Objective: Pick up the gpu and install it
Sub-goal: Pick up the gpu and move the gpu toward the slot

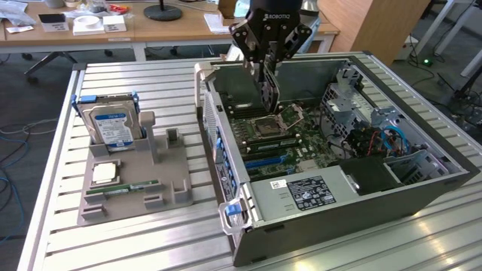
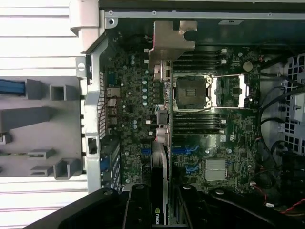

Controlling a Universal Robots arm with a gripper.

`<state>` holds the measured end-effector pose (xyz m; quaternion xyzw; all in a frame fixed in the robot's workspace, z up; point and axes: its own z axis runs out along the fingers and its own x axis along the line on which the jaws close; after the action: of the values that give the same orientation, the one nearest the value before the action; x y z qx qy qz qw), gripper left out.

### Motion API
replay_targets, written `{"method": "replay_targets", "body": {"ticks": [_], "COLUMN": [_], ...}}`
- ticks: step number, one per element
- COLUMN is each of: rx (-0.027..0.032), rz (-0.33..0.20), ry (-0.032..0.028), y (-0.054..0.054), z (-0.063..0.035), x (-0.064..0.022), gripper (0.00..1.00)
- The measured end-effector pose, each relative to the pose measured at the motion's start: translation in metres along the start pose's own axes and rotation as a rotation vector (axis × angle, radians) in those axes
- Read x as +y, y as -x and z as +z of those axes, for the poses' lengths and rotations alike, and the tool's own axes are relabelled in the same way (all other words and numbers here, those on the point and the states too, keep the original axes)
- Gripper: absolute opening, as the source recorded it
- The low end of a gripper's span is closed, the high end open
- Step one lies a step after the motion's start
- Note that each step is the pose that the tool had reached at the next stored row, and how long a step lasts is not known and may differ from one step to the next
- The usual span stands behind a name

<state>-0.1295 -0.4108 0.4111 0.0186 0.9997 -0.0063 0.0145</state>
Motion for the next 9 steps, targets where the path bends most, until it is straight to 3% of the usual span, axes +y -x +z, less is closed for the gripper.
{"method": "replay_targets", "body": {"ticks": [9], "rx": [0.0], "rz": [0.0], "ry": [-0.0001], "y": [0.016], "z": [0.0004], "x": [0.0028], "gripper": [0.26]}}
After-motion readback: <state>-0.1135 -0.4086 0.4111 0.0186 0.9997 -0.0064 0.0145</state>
